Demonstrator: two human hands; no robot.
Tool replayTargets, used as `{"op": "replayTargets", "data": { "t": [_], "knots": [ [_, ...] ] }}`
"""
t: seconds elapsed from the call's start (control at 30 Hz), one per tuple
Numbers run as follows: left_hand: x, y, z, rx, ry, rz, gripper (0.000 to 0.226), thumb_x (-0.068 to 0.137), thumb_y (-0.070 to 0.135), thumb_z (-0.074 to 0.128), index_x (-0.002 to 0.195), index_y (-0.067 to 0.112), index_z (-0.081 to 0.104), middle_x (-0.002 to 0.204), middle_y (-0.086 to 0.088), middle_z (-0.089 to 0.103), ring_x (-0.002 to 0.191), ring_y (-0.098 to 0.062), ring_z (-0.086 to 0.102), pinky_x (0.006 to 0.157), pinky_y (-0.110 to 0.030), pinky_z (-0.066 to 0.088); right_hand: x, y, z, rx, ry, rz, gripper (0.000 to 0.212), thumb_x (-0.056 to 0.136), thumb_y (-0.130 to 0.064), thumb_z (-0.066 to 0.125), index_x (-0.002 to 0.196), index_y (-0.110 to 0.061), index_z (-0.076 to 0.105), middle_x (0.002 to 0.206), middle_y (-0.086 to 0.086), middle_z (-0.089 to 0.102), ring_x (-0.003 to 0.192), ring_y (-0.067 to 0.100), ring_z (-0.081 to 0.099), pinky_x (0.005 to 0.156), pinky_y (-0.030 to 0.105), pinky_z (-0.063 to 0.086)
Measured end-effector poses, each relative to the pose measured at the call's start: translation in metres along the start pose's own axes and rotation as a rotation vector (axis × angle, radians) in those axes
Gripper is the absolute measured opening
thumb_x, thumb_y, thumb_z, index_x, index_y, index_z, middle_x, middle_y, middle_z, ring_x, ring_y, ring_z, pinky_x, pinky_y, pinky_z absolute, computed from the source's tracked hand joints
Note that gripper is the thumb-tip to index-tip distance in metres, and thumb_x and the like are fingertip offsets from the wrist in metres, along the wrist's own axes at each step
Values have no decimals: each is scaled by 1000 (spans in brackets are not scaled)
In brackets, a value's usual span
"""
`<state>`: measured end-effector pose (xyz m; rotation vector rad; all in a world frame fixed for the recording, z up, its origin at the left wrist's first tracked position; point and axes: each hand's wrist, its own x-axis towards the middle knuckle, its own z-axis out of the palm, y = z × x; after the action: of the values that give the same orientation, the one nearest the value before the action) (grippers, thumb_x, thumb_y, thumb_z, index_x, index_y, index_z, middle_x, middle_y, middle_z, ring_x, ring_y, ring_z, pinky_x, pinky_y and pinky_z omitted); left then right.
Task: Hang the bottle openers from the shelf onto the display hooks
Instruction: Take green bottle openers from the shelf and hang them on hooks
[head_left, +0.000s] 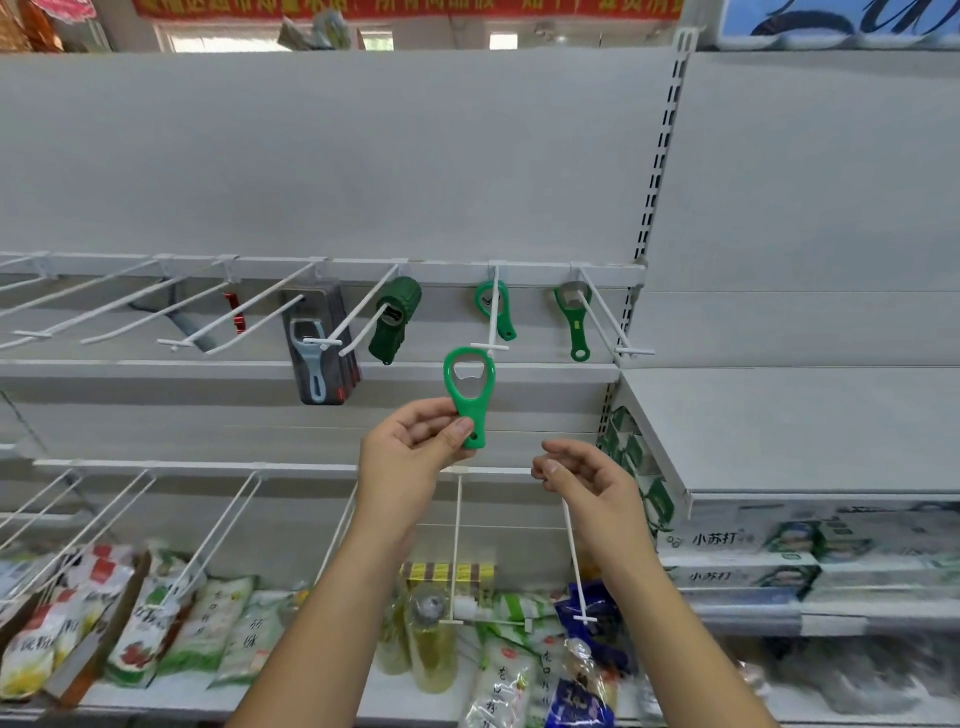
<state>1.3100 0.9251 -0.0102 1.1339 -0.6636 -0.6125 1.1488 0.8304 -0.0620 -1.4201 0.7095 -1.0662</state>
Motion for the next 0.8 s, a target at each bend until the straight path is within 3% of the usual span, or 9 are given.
{"op": "replayTargets", "data": {
  "t": [0.3,0.47,0.63,0.8],
  "knots": [
    [13,0,15,-69,-19,-119,20,86,-5,71,103,5,67,94,-12,77,88,-24,76,76,-31,63,-5,-6,-3,1,15,9,18,91,-6,67,104,-16,74,98,5,77,96,18,73,85,25,59],
    [16,-6,20,-93,-23,-135,20,87,-4,70,104,4,66,96,-12,77,89,-23,76,74,-29,63,-4,-9,-8,0,42,13,17,91,-7,68,105,-15,74,97,5,77,95,16,73,87,26,59],
    [31,-15,23,-112,-4,-157,18,87,-4,71,103,5,66,96,-13,76,90,-25,76,77,-31,63,-2,-7,-11,12,54,24,17,90,-5,67,104,-13,73,97,7,77,92,14,74,81,17,57],
    [65,-32,32,-175,-9,-187,17,89,-5,69,103,4,65,96,-14,74,90,-24,74,77,-29,63,3,-5,-14,-9,87,42,17,90,-6,67,105,-14,72,95,9,77,92,17,74,86,25,59]
  ]
}}
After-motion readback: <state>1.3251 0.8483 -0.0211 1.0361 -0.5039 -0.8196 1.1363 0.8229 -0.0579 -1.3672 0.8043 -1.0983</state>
